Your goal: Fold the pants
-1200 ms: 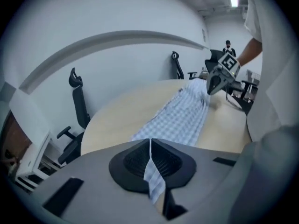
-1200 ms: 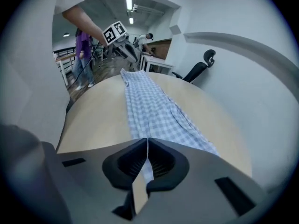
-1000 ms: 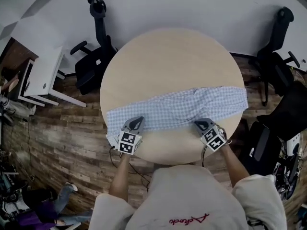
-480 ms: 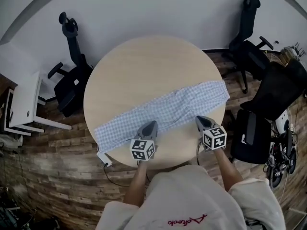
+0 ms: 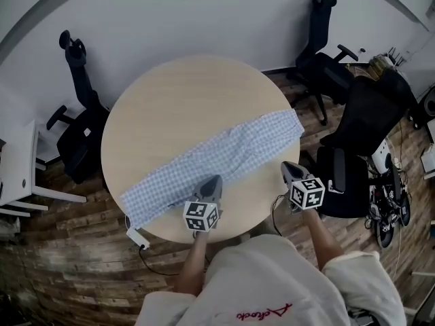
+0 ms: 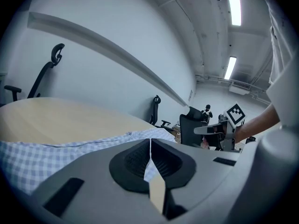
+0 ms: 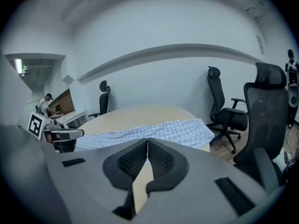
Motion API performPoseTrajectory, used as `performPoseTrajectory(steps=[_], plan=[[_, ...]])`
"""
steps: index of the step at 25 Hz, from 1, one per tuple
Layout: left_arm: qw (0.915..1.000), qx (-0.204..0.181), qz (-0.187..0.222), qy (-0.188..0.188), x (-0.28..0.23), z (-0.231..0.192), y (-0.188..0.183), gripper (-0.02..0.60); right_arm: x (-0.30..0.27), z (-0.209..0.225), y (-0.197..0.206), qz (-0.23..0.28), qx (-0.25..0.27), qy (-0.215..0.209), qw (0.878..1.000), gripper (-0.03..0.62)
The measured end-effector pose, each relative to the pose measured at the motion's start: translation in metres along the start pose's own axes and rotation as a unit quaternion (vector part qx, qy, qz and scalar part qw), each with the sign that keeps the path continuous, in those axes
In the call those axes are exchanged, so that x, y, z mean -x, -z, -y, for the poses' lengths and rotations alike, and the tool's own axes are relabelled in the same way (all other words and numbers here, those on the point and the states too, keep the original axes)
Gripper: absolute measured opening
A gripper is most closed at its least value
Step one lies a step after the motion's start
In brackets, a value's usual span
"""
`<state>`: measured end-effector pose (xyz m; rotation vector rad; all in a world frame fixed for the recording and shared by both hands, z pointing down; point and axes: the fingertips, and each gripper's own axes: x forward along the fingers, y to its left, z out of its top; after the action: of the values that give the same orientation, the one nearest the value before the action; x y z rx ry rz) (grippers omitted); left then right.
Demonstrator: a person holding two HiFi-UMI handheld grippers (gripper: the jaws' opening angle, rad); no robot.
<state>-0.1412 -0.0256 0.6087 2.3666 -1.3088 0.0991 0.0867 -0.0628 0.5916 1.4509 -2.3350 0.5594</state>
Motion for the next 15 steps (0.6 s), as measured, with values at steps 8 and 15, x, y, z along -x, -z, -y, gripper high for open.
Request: performPoseTrajectory(steps=[8,15], plan=[[0.9995,-0.026,-0.016,0.005,-0.037,0.027,-0.002,0.037,0.002,0.051,-0.005,0.005,0.018,0.012,1.000,0.031],[0.9978,-0.048,-0.042,-0.020,-0.096,0.058,-0.008,0.037,-0.018,0.127,-0.001,0.002,0.002,-0.004,1.000,0.031]])
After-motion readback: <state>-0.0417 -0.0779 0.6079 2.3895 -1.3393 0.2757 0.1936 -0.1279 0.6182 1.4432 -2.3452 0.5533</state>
